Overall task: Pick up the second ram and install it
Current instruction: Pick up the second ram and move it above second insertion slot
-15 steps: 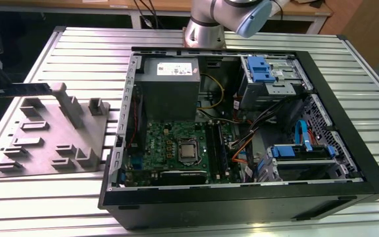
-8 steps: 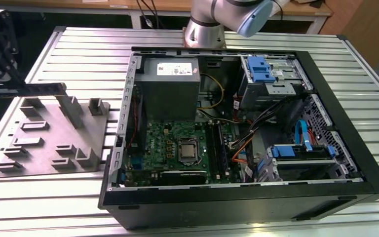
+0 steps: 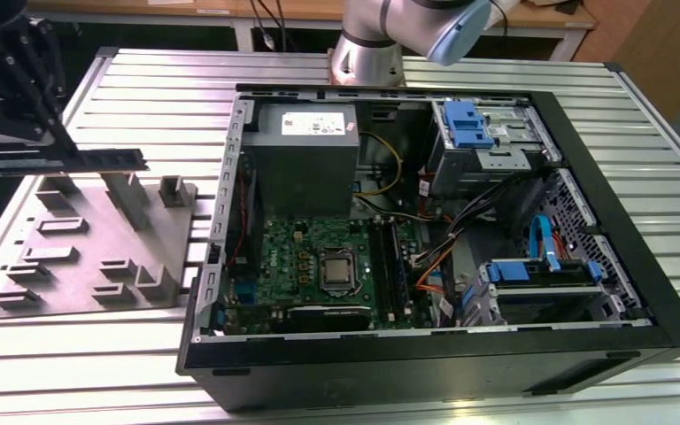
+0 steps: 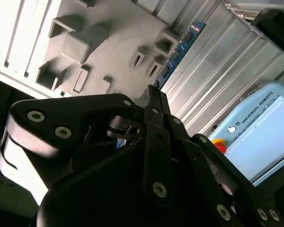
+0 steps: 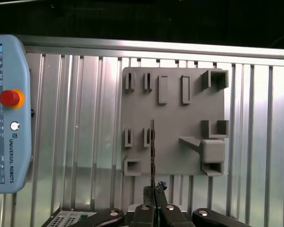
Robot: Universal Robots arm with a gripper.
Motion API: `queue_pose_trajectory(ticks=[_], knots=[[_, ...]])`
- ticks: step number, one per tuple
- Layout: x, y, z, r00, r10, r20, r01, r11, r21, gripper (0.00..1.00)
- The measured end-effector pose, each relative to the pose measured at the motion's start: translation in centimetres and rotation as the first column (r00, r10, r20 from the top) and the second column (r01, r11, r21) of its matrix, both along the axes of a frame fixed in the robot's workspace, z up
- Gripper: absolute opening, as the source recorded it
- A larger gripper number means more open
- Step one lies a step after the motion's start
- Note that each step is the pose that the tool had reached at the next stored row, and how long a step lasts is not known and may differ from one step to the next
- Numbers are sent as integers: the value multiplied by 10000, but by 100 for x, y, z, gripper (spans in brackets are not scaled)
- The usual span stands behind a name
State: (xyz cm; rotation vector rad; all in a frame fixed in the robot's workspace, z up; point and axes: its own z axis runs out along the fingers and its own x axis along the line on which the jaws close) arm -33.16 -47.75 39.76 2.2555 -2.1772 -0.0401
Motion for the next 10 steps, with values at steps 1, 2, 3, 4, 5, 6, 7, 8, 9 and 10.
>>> queue_pose_trajectory(ticks=[1, 2, 3, 4, 5, 6, 7, 8, 9, 10], knots=[[32, 0, -1, 10000, 0, 1, 0, 10000, 1, 12], [65, 0, -1, 10000, 0, -1, 0, 10000, 0, 12], [100, 0, 0, 10000, 0, -1, 0, 10000, 1, 12], [133, 0, 0, 10000, -1, -2, 1, 10000, 0, 12], [166, 0, 0, 10000, 0, -2, 0, 10000, 0, 12], [201, 0, -1, 10000, 0, -3, 0, 10000, 0, 12], [237, 0, -1, 10000, -1, -3, 1, 10000, 1, 12], [271, 0, -1, 10000, 0, -4, 0, 10000, 1, 12], [306, 0, 0, 10000, -1, -5, 1, 10000, 0, 12], [342, 0, 0, 10000, -1, -6, 1, 10000, 0, 12]])
